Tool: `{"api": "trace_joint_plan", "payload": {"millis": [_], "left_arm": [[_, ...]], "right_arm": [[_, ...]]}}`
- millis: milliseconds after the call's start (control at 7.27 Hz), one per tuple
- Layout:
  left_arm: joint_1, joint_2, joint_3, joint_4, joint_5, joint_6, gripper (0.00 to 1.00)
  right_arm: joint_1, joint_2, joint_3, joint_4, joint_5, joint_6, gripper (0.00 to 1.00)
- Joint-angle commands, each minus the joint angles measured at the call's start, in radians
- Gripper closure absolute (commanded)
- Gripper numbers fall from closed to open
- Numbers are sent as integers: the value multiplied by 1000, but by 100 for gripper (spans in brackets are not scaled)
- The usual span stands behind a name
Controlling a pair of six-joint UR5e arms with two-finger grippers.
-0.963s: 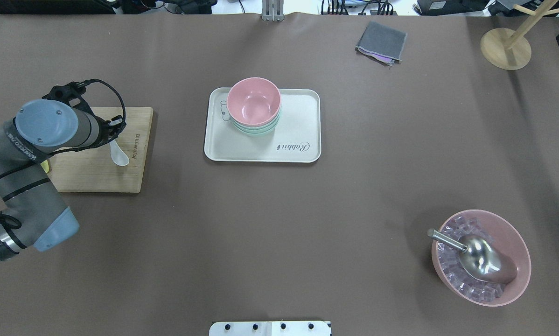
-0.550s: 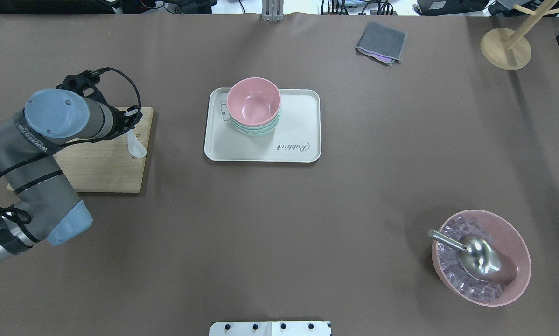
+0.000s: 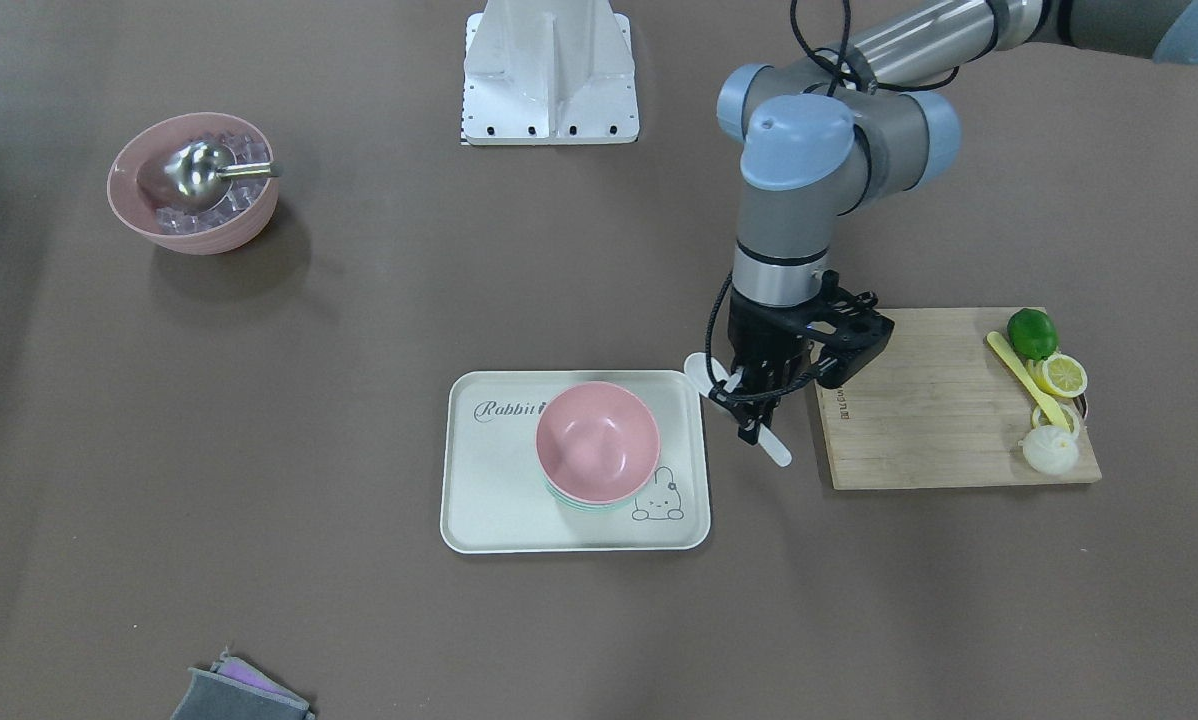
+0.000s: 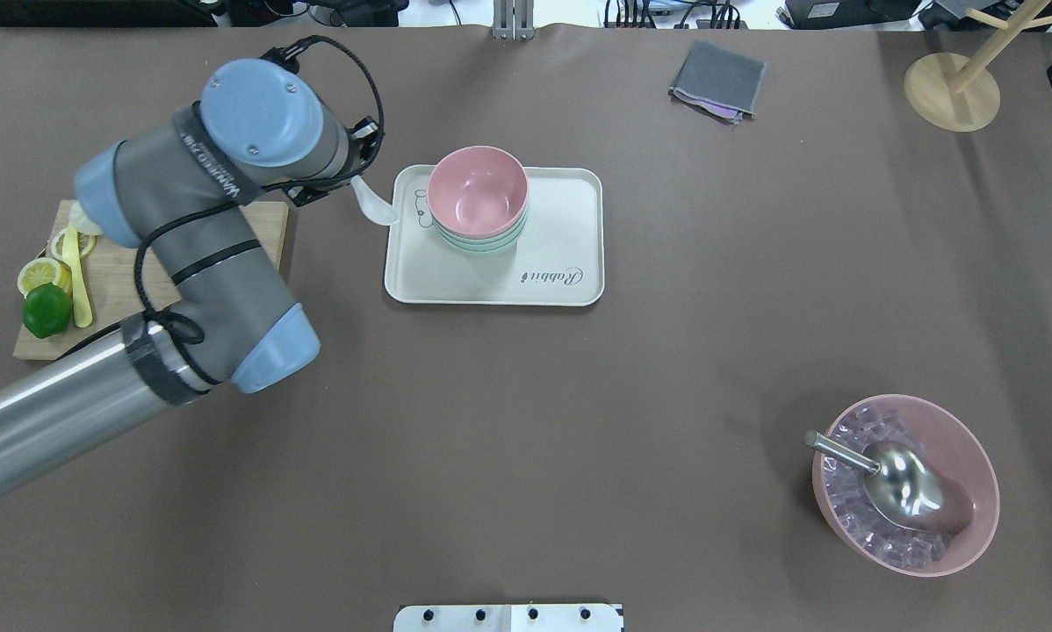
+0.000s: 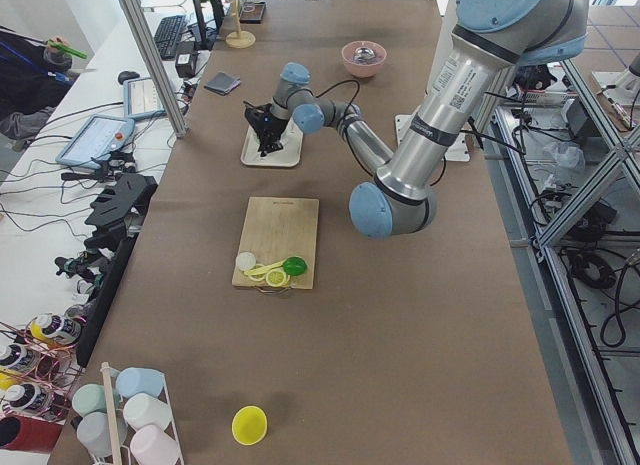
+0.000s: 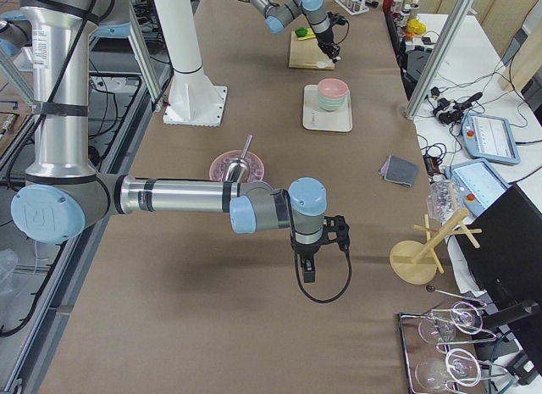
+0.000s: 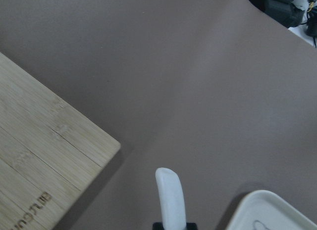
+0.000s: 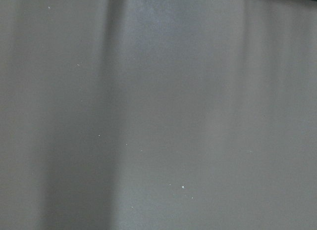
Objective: Stack pink bowl on green and place spoon
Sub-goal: 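Lift the white spoon with the left gripper and carry it to the pink bowl, then lower the spoon into the pink bowl and open the left gripper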
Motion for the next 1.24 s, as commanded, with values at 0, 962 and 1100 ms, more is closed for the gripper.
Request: {"api": "trace_joint_plan", "payload": {"millis": [0, 962, 1100], "left_arm": [[15, -216, 224, 3, 50, -75, 93], [95, -211, 237, -14, 139, -78, 76], [97, -211, 237, -14, 137, -73, 60]], "right_arm": [[17, -22, -5, -1, 0, -31, 0], [24, -19, -7, -1, -2, -31, 0], [24, -17, -7, -1, -2, -31, 0]]}}
